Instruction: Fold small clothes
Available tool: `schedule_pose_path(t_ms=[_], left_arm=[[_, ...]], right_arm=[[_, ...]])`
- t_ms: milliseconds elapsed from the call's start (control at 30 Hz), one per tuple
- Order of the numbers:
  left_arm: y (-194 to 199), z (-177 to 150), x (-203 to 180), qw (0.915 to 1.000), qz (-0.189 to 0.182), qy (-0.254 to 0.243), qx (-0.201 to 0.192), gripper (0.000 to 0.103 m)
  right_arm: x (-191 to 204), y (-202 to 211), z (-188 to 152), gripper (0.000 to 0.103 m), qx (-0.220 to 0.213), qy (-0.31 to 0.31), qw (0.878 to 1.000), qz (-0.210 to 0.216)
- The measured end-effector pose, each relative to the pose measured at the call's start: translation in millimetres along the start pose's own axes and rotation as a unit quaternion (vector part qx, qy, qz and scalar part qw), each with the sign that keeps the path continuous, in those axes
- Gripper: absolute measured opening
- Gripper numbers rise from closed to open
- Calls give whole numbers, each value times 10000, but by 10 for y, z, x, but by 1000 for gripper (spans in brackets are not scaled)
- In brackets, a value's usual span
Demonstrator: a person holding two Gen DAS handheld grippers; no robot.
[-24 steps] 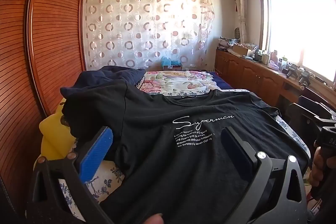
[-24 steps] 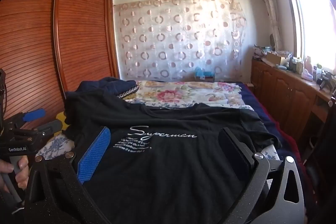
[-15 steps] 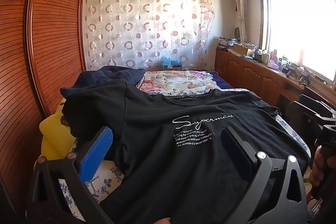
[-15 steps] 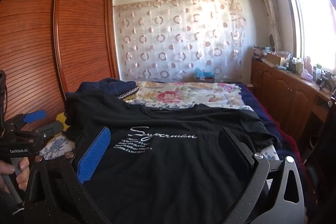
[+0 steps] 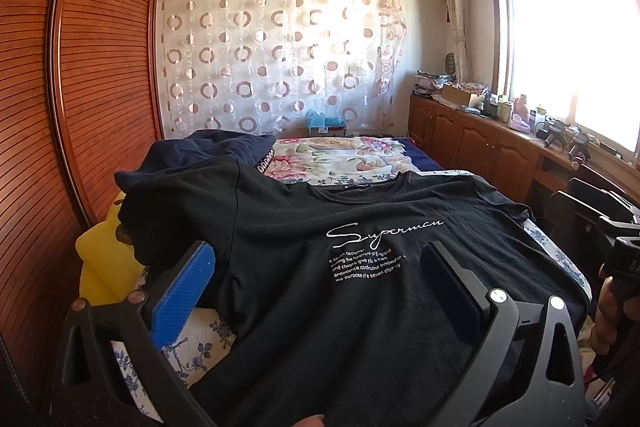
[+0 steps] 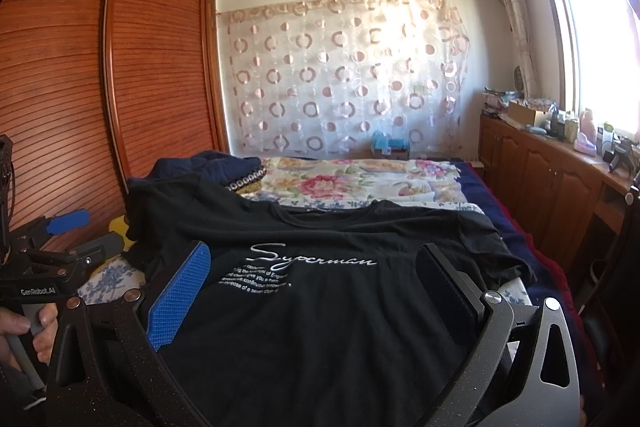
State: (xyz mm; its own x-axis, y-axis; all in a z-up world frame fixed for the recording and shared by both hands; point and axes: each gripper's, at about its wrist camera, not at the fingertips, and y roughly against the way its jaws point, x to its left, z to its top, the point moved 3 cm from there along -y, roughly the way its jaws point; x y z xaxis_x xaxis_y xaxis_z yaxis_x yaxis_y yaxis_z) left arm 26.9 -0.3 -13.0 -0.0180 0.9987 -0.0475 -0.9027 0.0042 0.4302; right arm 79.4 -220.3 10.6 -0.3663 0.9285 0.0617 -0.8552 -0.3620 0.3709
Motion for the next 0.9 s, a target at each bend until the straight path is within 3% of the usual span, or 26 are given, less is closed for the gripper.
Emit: schedule_pose_path(t_ms=[900], left_arm=[[73, 151, -61, 10000, 13, -34, -52, 103]], right_arm=[[-1, 0, -7, 103, -16, -10, 10000, 4]])
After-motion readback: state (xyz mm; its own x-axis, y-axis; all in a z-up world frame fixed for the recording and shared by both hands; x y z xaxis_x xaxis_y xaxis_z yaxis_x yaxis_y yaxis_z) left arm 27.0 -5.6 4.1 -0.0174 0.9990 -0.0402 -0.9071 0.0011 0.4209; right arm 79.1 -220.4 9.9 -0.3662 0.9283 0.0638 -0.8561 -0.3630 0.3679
